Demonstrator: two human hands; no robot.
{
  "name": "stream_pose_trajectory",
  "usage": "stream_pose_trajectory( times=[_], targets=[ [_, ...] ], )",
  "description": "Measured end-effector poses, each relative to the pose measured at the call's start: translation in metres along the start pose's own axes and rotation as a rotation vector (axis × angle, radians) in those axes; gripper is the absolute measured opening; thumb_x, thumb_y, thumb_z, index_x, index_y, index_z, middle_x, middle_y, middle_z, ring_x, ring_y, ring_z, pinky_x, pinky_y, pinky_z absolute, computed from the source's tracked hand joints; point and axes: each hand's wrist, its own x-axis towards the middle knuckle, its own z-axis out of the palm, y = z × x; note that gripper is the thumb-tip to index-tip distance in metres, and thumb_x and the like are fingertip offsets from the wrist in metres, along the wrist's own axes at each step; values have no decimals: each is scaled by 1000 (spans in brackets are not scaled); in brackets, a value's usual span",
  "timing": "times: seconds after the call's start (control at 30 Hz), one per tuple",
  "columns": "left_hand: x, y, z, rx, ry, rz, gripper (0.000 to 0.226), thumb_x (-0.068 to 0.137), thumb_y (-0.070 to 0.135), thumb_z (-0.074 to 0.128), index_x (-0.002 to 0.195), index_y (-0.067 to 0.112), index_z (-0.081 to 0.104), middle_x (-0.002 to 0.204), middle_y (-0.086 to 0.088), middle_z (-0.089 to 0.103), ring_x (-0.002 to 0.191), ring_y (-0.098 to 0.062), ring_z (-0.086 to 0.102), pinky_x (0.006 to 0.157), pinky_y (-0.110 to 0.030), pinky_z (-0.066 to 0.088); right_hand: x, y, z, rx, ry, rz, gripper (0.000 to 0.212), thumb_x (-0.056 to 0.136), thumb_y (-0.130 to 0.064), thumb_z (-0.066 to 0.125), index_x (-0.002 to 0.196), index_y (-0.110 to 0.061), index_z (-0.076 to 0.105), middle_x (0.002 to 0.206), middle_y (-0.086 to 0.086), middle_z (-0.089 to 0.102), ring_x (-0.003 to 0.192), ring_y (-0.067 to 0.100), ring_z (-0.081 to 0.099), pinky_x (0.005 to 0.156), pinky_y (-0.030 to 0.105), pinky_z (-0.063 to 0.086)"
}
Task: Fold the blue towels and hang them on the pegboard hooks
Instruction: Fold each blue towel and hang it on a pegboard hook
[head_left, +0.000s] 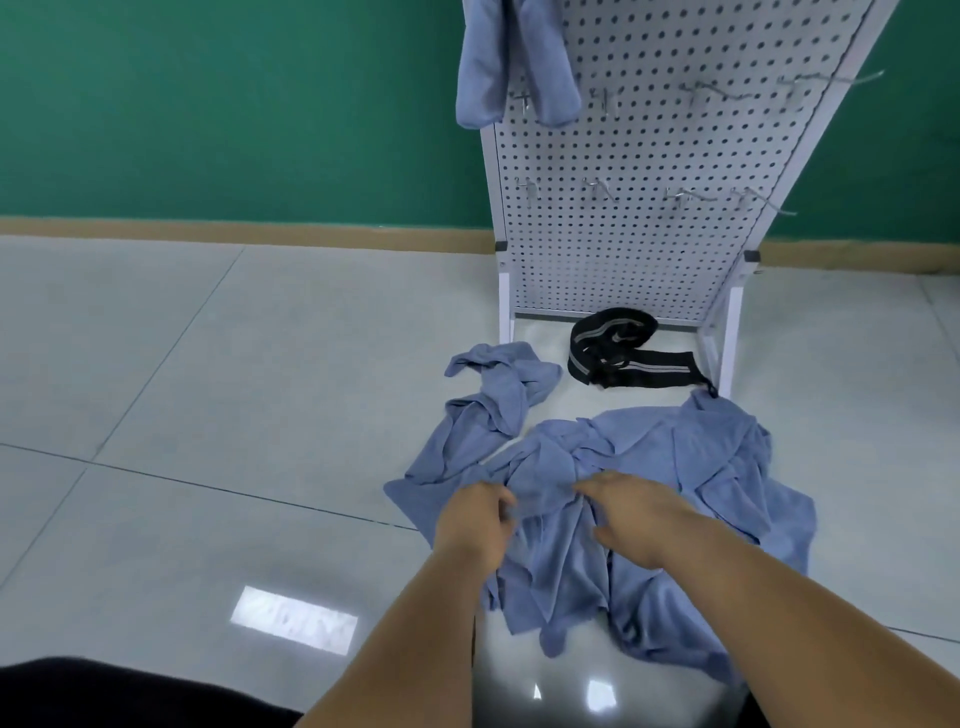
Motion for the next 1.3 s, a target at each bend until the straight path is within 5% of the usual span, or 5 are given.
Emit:
stream_pose_trajectory(
  times=[0.27, 0.53, 0.93, 1.07, 1.3],
  targets=[
    [-6, 53, -81, -395, 113, 182, 16, 89, 4, 74, 97, 17, 78, 88, 11, 71, 79, 0, 64, 70, -6, 46, -11, -21, -40, 409, 308, -106, 63, 87, -50, 78, 145, -41, 56, 135, -17, 63, 119, 10, 60, 98, 31, 49],
    [-26, 108, -186, -568, 34, 294, 16, 91, 11, 78, 102, 21, 73, 86, -5, 77, 67, -11, 65, 70, -30, 54, -45, -42, -111, 616, 632, -153, 16, 96, -32, 73, 83, -24, 69, 66, -4, 65, 61, 12, 55, 66, 33, 47],
    [-92, 196, -295, -387, 134, 611, 32, 81, 36, 91, 92, 16, 69, 79, 9, 68, 65, -5, 56, 68, -21, 48, -166, -61, -264, 683, 883, -307, 26, 100, -34, 69, 82, -16, 73, 73, 8, 68, 68, 11, 54, 70, 34, 48],
    [-77, 198, -274, -313, 277, 587, 21, 88, 24, 82, 80, 24, 62, 73, 8, 66, 64, -9, 56, 68, -31, 51, -161, -46, -251, 646, 868, -253, 18, 98, -37, 73, 84, -26, 75, 79, 4, 75, 81, 28, 68, 81, 44, 56],
    [-56, 197, -274, -549, 168, 460, 5, 100, 12, 63, 102, 17, 64, 68, 5, 64, 70, -20, 54, 73, -42, 51, -144, -11, -238, 332, 794, -41, 13, 98, -29, 71, 86, -31, 70, 82, -10, 72, 82, 17, 66, 77, 34, 54]
  ],
)
